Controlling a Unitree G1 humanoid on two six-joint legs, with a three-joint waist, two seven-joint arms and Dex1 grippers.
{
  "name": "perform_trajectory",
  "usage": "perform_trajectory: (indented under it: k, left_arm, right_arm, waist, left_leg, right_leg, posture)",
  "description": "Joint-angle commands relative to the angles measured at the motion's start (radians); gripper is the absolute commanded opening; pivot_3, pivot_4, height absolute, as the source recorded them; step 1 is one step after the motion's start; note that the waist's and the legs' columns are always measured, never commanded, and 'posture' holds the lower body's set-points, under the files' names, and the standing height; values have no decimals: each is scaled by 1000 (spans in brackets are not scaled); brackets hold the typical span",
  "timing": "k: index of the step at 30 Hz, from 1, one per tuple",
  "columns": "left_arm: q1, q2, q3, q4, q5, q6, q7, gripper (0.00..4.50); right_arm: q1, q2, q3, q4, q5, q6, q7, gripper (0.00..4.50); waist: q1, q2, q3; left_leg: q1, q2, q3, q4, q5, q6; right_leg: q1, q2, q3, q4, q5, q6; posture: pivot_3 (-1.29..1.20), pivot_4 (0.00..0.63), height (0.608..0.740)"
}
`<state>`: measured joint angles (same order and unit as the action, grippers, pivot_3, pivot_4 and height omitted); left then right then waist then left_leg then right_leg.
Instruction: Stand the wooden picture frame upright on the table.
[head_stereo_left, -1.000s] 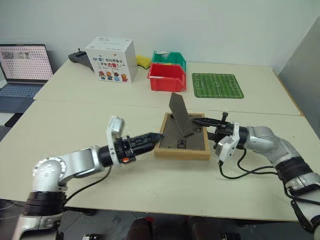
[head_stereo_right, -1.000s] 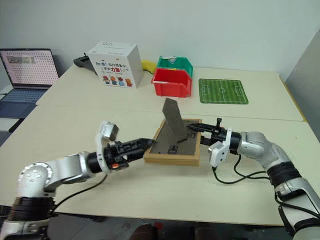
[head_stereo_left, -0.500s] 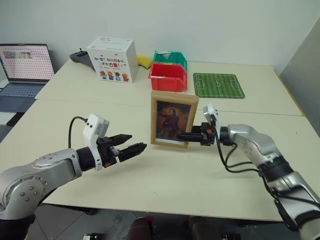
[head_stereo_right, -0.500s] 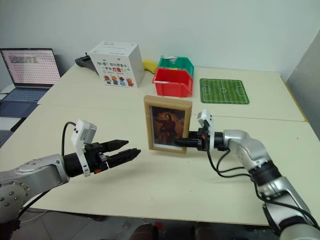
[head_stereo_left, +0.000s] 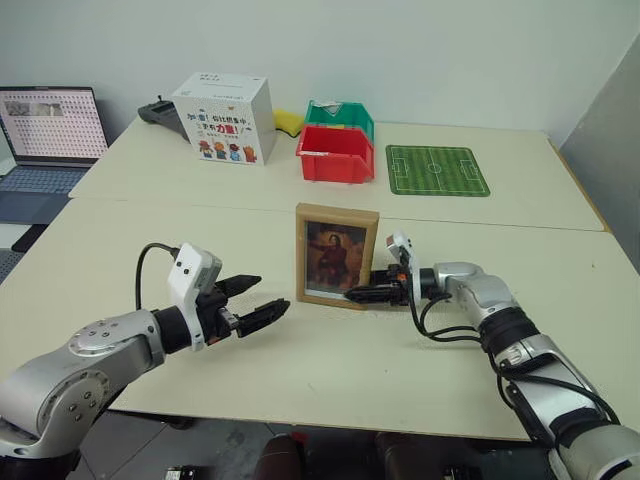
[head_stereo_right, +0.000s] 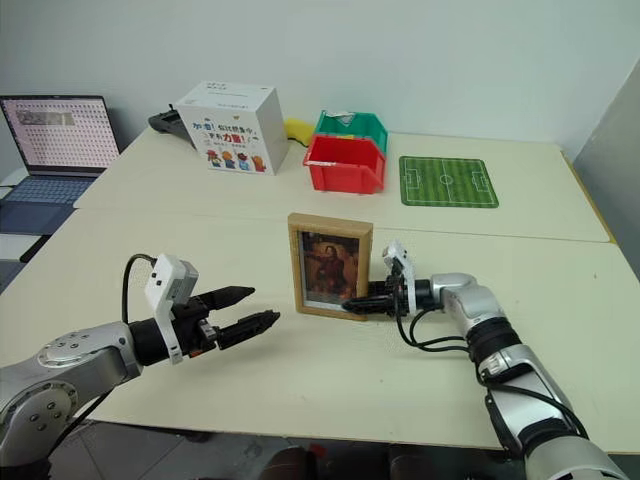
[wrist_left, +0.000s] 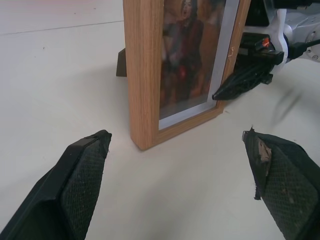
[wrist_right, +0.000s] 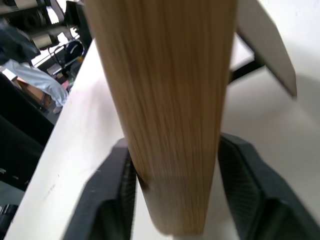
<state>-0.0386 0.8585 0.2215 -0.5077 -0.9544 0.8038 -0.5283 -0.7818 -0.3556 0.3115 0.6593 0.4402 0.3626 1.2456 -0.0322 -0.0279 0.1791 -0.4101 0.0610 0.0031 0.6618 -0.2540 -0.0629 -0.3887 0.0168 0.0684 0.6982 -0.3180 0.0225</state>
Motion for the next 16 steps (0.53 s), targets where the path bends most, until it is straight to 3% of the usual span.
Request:
perform_trajectory:
  k: [1,6,11,16]
  left_arm:
    - [-37,14,12,23,32,-14,-55,4500]
    - [-75,97,24,96,59,5,-190,4500]
    - [-192,150,49,260,50,29,-299,4500]
    - [-325,144,0,378,125,-2,-364,4500]
  right_arm:
    - [27,-51,-56,-61,-37,-23,18,3500]
    - [141,-213,-139,-319,-78,-23,-46,4488]
    - [226,-368,-254,-719,23,243,-129,4488]
    - [237,-374,-327,-934,143,484,-259,4488]
  waist:
    - [0,0,0]
    - [3,0,0]
    - [-2,4,3]
    - [-7,4,3]
  left_leg:
    - [0,0,0,0,0,0]
    - [-1,0,0,0,0,0]
    - [-1,0,0,0,0,0]
    - [0,2,0,0,0,0]
  right_leg:
    - [0,0,0,0,0,0]
    - [0,0,-1,0,0,0]
    - [-1,1,-2,0,0,0]
    - [-1,8,-2,1,0,0]
  posture:
    - [0,150,740]
    - [0,150,740]
    - [0,150,740]
    - [0,150,740]
